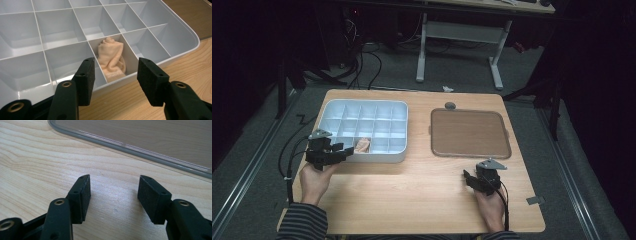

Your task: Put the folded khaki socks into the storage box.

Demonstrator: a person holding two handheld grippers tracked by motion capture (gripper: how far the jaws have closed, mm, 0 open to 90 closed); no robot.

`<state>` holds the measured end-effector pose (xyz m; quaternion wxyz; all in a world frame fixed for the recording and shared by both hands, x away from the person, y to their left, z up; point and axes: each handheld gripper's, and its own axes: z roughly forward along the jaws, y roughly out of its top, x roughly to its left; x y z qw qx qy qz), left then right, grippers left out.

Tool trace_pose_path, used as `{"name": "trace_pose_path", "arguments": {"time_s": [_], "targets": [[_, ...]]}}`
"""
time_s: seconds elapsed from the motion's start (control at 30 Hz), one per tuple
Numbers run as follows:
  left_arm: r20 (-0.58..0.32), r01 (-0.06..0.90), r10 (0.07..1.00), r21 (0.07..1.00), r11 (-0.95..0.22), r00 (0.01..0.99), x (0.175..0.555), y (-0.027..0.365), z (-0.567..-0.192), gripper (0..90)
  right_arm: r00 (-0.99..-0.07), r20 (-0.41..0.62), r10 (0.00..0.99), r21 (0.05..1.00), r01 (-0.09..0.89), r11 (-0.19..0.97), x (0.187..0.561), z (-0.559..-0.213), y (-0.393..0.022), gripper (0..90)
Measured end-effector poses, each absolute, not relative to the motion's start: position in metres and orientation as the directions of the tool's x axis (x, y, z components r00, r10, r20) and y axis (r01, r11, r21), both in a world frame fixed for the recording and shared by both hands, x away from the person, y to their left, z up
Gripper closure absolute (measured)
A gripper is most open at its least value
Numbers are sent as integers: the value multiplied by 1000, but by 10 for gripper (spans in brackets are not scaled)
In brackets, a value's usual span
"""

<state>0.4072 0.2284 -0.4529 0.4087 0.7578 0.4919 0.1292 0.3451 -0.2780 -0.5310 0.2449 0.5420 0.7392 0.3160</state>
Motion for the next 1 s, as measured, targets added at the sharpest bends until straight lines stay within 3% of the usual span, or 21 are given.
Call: {"name": "trace_pose_path", "arguments": {"time_s": [1.0], "targets": [[-237, 620, 848, 774, -130, 474, 376, 241, -455, 463, -293, -18, 956, 732, 647, 212, 345, -531, -278, 435]]}}
